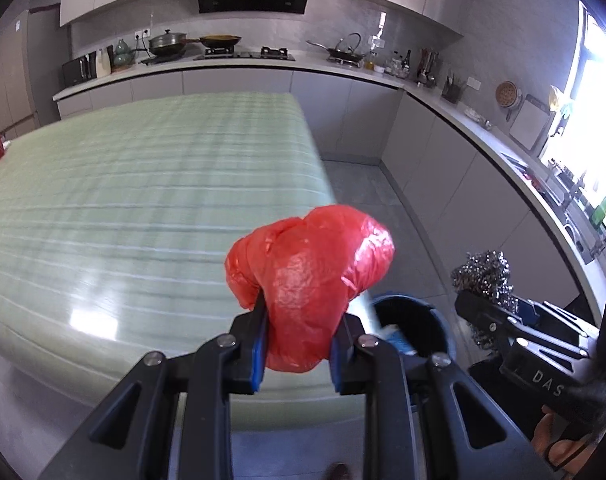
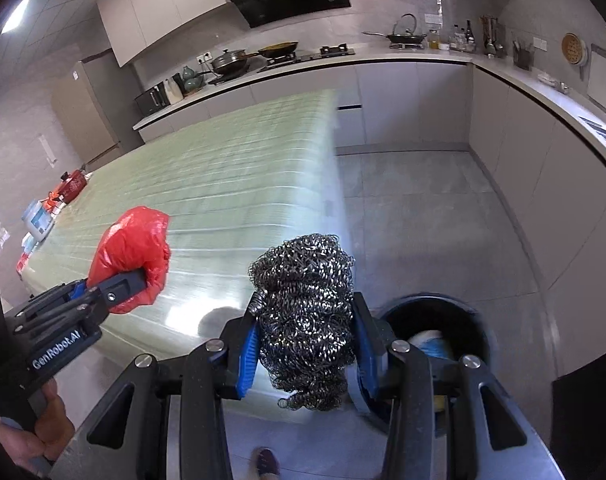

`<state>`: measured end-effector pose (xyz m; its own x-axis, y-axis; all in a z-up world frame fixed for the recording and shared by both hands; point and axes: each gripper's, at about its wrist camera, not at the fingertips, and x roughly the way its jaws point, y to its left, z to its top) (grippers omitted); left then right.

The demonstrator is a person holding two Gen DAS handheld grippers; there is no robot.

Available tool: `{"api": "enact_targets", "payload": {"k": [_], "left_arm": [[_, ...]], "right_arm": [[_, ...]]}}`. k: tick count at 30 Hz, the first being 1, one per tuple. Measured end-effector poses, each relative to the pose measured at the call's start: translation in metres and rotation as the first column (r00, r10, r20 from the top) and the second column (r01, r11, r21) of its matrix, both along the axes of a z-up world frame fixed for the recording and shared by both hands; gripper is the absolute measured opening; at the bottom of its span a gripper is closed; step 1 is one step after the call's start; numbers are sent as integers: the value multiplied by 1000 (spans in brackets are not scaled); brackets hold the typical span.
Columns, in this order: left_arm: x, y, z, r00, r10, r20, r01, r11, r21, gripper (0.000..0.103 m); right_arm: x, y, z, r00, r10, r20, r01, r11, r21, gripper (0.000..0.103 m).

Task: Collect trash
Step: 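Carry the red bag and steel wool over the black bucket with both tools, then open both tools to drop the bag and steel wool into the bucket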

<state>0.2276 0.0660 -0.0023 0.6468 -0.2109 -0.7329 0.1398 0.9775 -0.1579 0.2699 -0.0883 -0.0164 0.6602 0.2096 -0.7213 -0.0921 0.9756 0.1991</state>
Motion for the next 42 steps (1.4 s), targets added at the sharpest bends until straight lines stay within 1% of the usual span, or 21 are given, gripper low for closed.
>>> {"api": "enact_targets", "payload": {"k": [2, 3, 6, 11, 15, 20, 24, 25, 26, 27, 28, 29, 30, 31, 32, 34, 36, 37, 38, 39, 42], "left_arm": [[-3, -21, -3, 1000, -4, -3, 4, 1000, -6, 26], [-5, -33, -5, 1000, -11, -6, 10, 1000, -9, 26], [-6, -71, -11, 999, -46, -30, 45, 999, -18, 26], [-4, -107, -19, 992, -107, -62, 107, 994, -10, 26], [-1, -125, -41, 986, -129, -104, 131, 991, 15, 26], [0, -124, -87, 976, -95, -196, 105, 993, 46, 26], [5, -127, -127, 968, -68, -243, 90, 993, 82, 27], [9, -127, -140, 962, -60, -268, 84, 993, 80, 29], [13, -136, -145, 960, -49, -274, 76, 993, 87, 33], [17, -135, -156, 960, -28, -278, 56, 994, 94, 34], [21, -135, -164, 958, -12, -286, 42, 994, 97, 40], [24, -136, -169, 955, 0, -298, 31, 994, 100, 50], [29, -134, -176, 949, 16, -314, 17, 995, 102, 56], [35, -131, -183, 943, 36, -331, -1, 994, 106, 67], [40, -132, -186, 940, 44, -339, -7, 994, 108, 71], [47, -132, -188, 933, 62, -354, -25, 994, 109, 73], [53, -134, -181, 934, 71, -350, -37, 994, 101, 74], [52, -133, -174, 940, 73, -333, -44, 994, 95, 77], [49, -135, -171, 944, 76, -322, -47, 994, 97, 78], [47, -136, -165, 949, 77, -304, -49, 994, 99, 78], [39, -142, -158, 962, 65, -265, -42, 995, 94, 78]], "right_arm": [[-7, -42, -3, 1000, -11, -1, 11, 1000, -9, 44], [-9, -54, -4, 1000, -19, -3, 19, 1000, -16, 44], [-20, -108, -11, 997, -69, -20, 69, 997, -27, 44], [-30, -164, -24, 988, -139, -66, 138, 990, -13, 44], [-29, -183, -45, 982, -153, -107, 154, 988, -1, 44], [-11, -188, -82, 976, -138, -168, 146, 989, 34, 44], [6, -191, -110, 976, -126, -180, 138, 989, 55, 44], [11, -189, -116, 976, -120, -182, 132, 990, 57, 44], [17, -188, -123, 976, -114, -183, 127, 990, 63, 44], [22, -187, -129, 977, -109, -183, 123, 990, 68, 44], [23, -187, -133, 977, -104, -184, 119, 990, 70, 44], [26, -187, -139, 978, -99, -186, 115, 990, 76, 45], [27, -187, -144, 978, -92, -190, 110, 991, 82, 46], [25, -187, -150, 977, -86, -194, 104, 991, 82, 46], [24, -186, -156, 975, -83, -205, 101, 992, 75, 47], [24, -187, -166, 971, -65, -229, 91, 991, 102, 49], [23, -186, -173, 967, -53, -249, 84, 990, 115, 55], [23, -185, -173, 968, -48, -244, 78, 990, 116, 57], [23, -184, -172, 971, -39, -236, 69, 990, 120, 63], [24, -184, -172, 971, -39, -235, 68, 991, 119, 67], [22, -191, -167, 975, -56, -217, 90, 984, 153, 67]]}}
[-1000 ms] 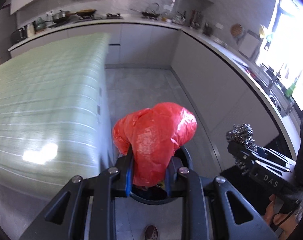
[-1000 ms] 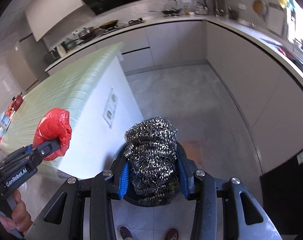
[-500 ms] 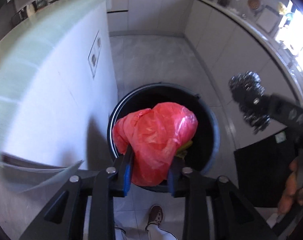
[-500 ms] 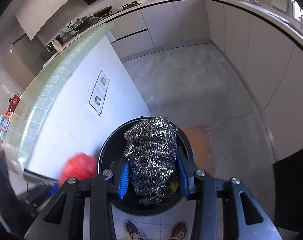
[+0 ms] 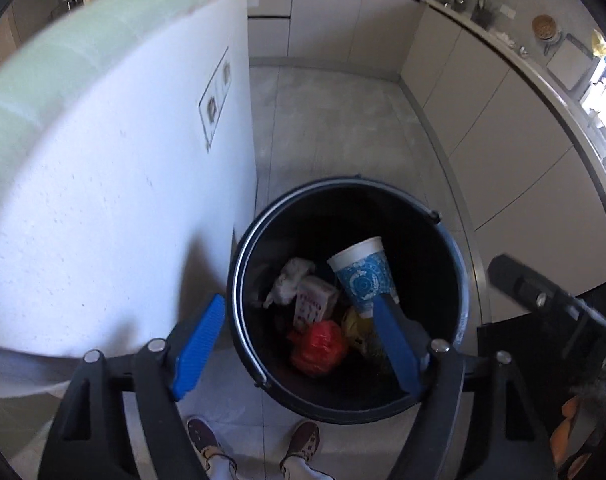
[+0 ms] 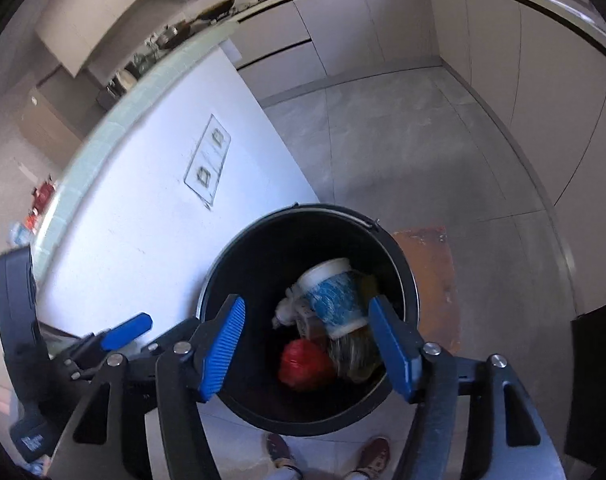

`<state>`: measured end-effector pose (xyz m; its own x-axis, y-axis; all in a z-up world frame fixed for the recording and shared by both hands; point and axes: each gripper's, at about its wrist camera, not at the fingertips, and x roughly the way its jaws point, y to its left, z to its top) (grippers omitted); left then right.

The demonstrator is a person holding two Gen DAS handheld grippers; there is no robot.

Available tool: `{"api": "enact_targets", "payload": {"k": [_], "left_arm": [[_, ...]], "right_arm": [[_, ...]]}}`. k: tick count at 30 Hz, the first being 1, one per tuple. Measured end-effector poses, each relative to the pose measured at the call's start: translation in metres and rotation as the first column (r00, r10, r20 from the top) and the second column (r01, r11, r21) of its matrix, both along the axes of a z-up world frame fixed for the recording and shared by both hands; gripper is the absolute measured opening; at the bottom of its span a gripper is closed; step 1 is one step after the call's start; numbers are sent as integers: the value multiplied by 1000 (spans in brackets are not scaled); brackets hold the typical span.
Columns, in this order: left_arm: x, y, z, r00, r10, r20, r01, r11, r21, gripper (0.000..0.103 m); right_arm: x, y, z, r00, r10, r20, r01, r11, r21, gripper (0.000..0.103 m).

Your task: Collect trash

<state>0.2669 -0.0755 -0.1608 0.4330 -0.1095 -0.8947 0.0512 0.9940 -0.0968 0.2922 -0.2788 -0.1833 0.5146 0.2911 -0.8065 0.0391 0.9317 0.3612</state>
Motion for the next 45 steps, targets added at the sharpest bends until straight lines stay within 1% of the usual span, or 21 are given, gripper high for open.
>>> {"api": "enact_targets", "payload": {"k": [2, 6, 7, 10, 12, 14, 16, 17, 19, 22, 26, 29, 31, 33, 35, 36, 37, 39, 41, 42, 45], "left_arm": [[-8, 1, 6, 1000, -2, 25, 2, 1000, 1, 78], [-15, -1, 23, 1000, -11, 29, 11, 1000, 5, 78], [-22, -2, 32, 999, -11, 33, 11, 1000, 9, 78], [-37, -3, 54, 999, -30, 38, 30, 999, -16, 78], [-51, -4, 67, 997, -50, 52, 51, 998, -27, 78], [-68, -3, 81, 995, -82, 59, 84, 996, -38, 78], [-87, 0, 94, 990, -117, 73, 121, 991, -52, 78], [-93, 3, 98, 989, -126, 81, 130, 990, -55, 78], [-119, 15, 113, 981, -163, 107, 171, 982, -76, 78], [-154, 39, 131, 971, -178, 158, 190, 980, -59, 78], [-205, 88, 150, 970, -139, 197, 149, 988, -38, 79], [-236, 119, 166, 965, -118, 233, 123, 992, -8, 85], [-256, 140, 180, 957, -94, 275, 92, 996, 20, 86], [-266, 150, 190, 949, -68, 309, 62, 998, 30, 86], [-284, 161, 210, 930, -39, 365, 27, 999, 38, 86], [-289, 164, 215, 922, -31, 386, 17, 999, 40, 86], [-299, 167, 227, 906, -16, 423, -3, 999, 44, 87], [-309, 168, 238, 884, 10, 467, -32, 999, 40, 91], [-320, 168, 244, 865, 31, 500, -56, 998, 36, 95], [-325, 166, 246, 856, 39, 515, -67, 997, 37, 96], [-339, 155, 246, 841, 71, 537, -112, 993, 45, 97]], "right_arm": [[-5, -8, 8, 998, -40, 41, 41, 999, -23, 67], [-17, -13, 27, 995, -81, 55, 85, 993, -87, 67], [-20, -13, 31, 994, -92, 52, 97, 990, -105, 67], [-32, -17, 46, 990, -139, 11, 139, 978, -159, 67], [-38, -17, 51, 989, -149, -16, 143, 973, -183, 67], [-51, -14, 56, 987, -157, -37, 148, 972, -183, 67], [-71, -10, 63, 985, -168, -29, 161, 972, -174, 67], [-83, -4, 69, 985, -172, -18, 167, 970, -175, 67], [-103, 7, 77, 983, -184, -4, 180, 966, -186, 67], [-141, 31, 89, 980, -195, 26, 197, 966, -170, 67], [-200, 85, 102, 986, -157, 51, 163, 972, -167, 67], [-244, 128, 122, 987, -116, 109, 134, 974, -180, 67], [-270, 150, 142, 982, -92, 164, 123, 974, -189, 67], [-295, 169, 167, 972, -63, 224, 111, 972, -207, 71], [-320, 184, 199, 953, -45, 299, 118, 966, -231, 76], [-330, 188, 208, 945, -40, 324, 122, 964, -237, 80], [-340, 192, 222, 933, -34, 359, 129, 961, -245, 82], [-360, 200, 247, 904, -16, 427, 145, 951, -273, 92], [-376, 206, 264, 884, -1, 468, 160, 941, -299, 97], [-383, 206, 268, 877, 6, 480, 157, 941, -300, 97], [-396, 203, 270, 874, 7, 486, 160, 940, -302, 97]]}}
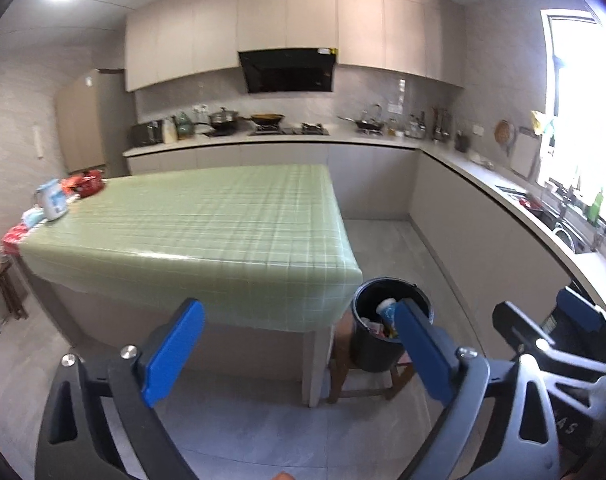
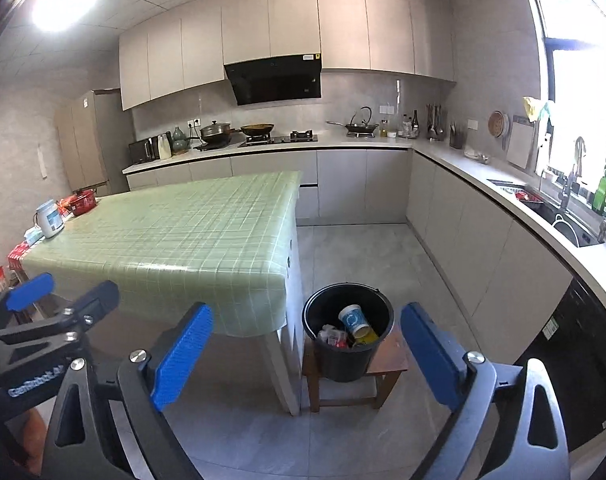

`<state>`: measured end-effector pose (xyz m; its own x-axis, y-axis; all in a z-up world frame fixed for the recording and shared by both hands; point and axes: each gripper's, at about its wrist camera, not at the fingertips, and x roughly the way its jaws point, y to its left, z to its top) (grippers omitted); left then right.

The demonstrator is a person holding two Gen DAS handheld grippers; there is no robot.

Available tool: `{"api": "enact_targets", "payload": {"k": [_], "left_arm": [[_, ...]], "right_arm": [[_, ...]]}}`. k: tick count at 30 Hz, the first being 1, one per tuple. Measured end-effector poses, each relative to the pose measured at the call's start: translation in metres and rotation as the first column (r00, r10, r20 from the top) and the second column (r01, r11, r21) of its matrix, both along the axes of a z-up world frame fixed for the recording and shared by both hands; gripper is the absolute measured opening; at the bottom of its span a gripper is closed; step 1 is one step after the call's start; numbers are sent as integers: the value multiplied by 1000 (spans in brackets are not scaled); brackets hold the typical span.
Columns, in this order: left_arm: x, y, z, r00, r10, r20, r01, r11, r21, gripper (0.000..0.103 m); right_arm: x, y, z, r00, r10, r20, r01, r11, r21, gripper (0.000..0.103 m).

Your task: Collect trash

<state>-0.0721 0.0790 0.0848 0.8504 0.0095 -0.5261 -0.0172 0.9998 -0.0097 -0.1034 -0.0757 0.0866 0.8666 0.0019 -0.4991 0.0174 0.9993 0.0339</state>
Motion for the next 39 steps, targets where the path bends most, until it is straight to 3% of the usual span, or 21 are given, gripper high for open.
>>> {"api": "enact_targets", "payload": {"k": [3, 8, 14, 25, 39], "left_arm": [[-10, -14, -4, 1000, -6, -13, 6, 1000, -12, 97], [-27, -27, -2, 1000, 26, 1, -26, 1000, 12, 98], [-49, -32, 3, 996, 73, 44, -75, 997, 34, 99], [-54, -27, 5, 991, 120, 52, -123, 991, 52, 102], [-52, -23, 2, 993, 117, 23, -118, 991, 58, 103]], "right_arm": [[-11, -12, -5, 998, -43, -40, 43, 999, 7, 97], [-34, -36, -7, 994, -107, -25, 107, 994, -20, 97], [-50, -56, 0, 991, -133, -4, 133, 991, 10, 97], [-53, -48, 5, 994, -110, -4, 110, 994, 5, 97], [-44, -41, 4, 993, -112, -23, 112, 994, 1, 97]]}}
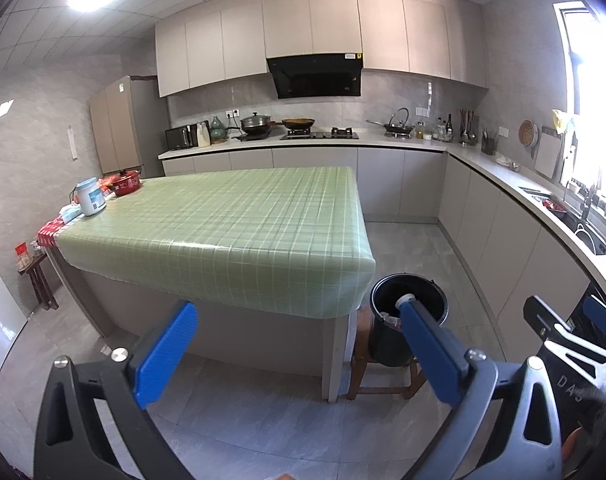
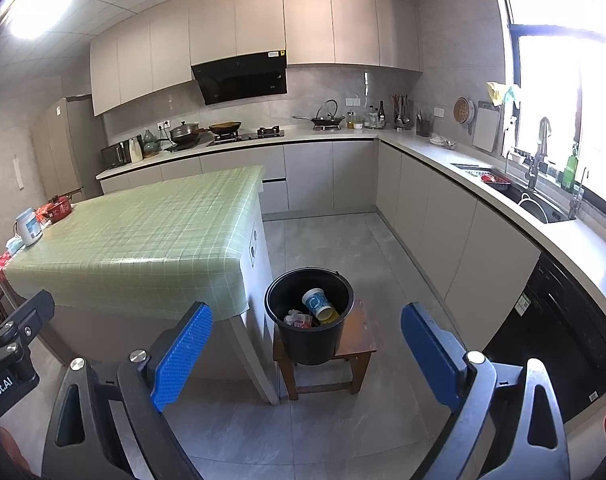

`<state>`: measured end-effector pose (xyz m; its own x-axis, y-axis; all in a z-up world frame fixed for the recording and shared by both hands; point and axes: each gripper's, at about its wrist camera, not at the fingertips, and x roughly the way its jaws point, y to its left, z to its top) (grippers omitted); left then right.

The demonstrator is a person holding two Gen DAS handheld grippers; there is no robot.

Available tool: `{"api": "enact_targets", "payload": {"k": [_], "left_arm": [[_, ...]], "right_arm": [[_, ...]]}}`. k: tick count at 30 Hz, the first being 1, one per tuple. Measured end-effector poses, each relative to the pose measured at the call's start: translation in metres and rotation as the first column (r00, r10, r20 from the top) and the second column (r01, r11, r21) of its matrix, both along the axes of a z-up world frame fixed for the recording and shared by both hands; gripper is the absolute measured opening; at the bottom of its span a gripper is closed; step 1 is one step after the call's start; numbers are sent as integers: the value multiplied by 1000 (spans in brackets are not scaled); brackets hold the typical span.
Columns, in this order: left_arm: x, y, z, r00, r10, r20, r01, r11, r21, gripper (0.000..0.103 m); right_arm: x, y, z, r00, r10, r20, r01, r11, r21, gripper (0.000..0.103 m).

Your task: Collect trash

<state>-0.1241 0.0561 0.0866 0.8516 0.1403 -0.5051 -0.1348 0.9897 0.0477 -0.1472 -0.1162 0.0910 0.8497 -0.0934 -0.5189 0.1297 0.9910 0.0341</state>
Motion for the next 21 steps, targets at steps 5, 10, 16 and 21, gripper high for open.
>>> {"api": "enact_targets", "payload": {"k": [5, 10, 16, 21], "left_arm": [[2, 2, 1, 1000, -2, -5, 2, 1000, -1, 103], [2, 3, 1, 1000, -3, -7, 3, 1000, -7, 103], [3, 5, 1, 1000, -3, -8, 3, 1000, -6, 103], [6, 7, 0, 1000, -2, -18, 2, 1000, 5, 103]], "right_arm": [[3, 4, 1, 1000, 0, -2, 0, 1000, -6, 97], [6, 7, 1, 1000, -2, -6, 1, 1000, -9, 97], [8, 9, 1, 1000, -5, -4, 5, 1000, -14, 97], [10, 9, 0, 1000, -4, -9, 4, 1000, -6, 97]]}}
